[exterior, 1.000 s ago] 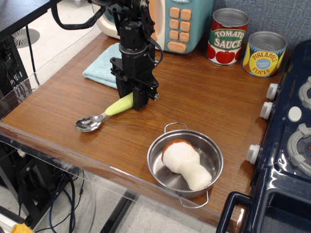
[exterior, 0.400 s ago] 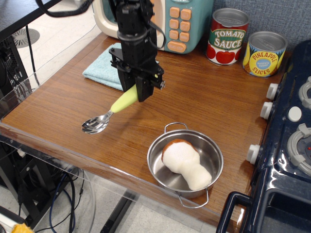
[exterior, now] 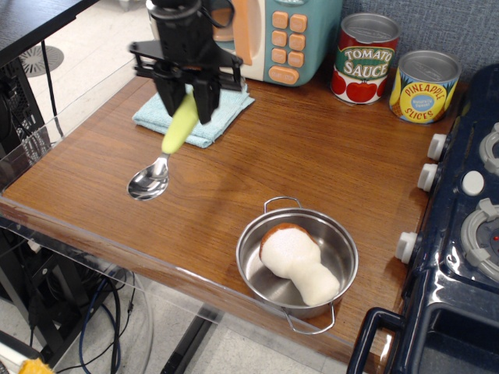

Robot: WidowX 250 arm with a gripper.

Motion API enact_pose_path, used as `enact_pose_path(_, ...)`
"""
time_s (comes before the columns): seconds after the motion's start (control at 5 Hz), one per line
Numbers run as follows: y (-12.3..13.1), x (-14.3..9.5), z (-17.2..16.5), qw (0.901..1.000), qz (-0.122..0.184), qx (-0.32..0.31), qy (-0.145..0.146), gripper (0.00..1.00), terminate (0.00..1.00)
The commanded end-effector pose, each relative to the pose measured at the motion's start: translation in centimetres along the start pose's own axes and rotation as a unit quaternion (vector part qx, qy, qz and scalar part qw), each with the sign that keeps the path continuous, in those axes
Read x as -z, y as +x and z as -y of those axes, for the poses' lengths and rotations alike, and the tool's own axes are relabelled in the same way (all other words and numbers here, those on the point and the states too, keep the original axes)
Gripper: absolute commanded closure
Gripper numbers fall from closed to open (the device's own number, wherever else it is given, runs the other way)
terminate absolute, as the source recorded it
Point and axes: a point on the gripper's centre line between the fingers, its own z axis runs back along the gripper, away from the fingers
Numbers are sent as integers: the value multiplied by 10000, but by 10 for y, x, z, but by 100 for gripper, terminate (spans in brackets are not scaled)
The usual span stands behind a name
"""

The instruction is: Pick up the spoon and rotate it 90 degrees

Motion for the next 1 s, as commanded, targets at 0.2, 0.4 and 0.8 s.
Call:
enact_pose_path(0.2, -17, -3, -47, 9317, 493, -3468, 957, 100, 0)
enact_pose_path(0.4, -30, 13, -56, 8805, 273, -4493, 1483, 100, 0)
enact_pose_path(0.8, -44, 58, -52, 8049, -218, -5705, 1618, 100, 0)
